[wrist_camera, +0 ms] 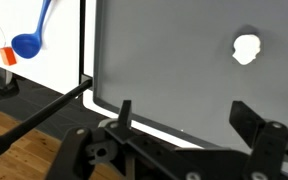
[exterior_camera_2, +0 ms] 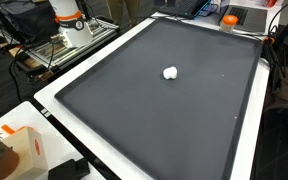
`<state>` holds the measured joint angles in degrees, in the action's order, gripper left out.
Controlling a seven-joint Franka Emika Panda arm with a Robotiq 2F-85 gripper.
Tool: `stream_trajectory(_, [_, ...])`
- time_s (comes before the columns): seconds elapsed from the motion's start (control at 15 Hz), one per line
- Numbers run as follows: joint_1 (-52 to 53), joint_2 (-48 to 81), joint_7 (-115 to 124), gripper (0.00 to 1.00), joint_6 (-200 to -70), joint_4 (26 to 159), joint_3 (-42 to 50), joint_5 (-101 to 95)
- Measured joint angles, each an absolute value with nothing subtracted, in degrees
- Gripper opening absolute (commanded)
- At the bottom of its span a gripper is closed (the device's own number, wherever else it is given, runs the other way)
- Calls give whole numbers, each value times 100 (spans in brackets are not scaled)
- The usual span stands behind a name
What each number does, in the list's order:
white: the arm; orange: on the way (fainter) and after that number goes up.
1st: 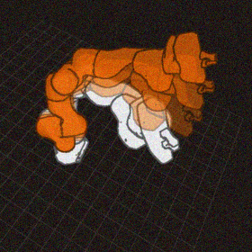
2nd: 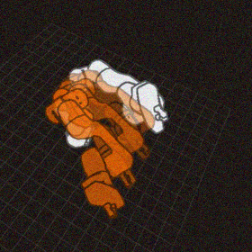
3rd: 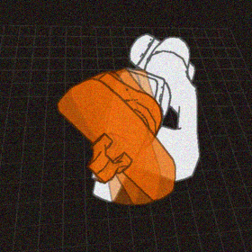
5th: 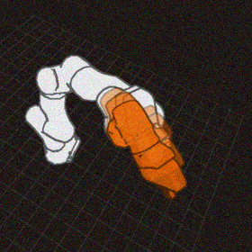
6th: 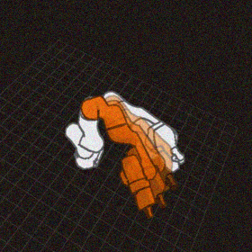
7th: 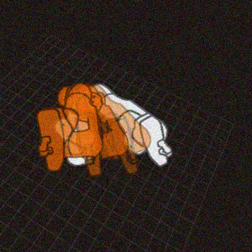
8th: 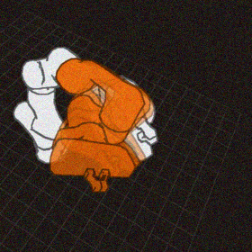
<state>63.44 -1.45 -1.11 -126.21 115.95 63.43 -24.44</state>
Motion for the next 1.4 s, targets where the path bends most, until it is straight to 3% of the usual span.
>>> stream_trajectory(0.27, [4915,-347,-112,100,-12195,11468,4529,-2408])
stream_trajectory(0.6, [3656,-256,-182,100,-12224,11467,3309,-2255])
stream_trajectory(1.0, [1306,369,-2476,100,-13160,11847,1502,451])
stream_trajectory(1.4, [-7,1065,-5121,100,-13019,11851,516,2395])
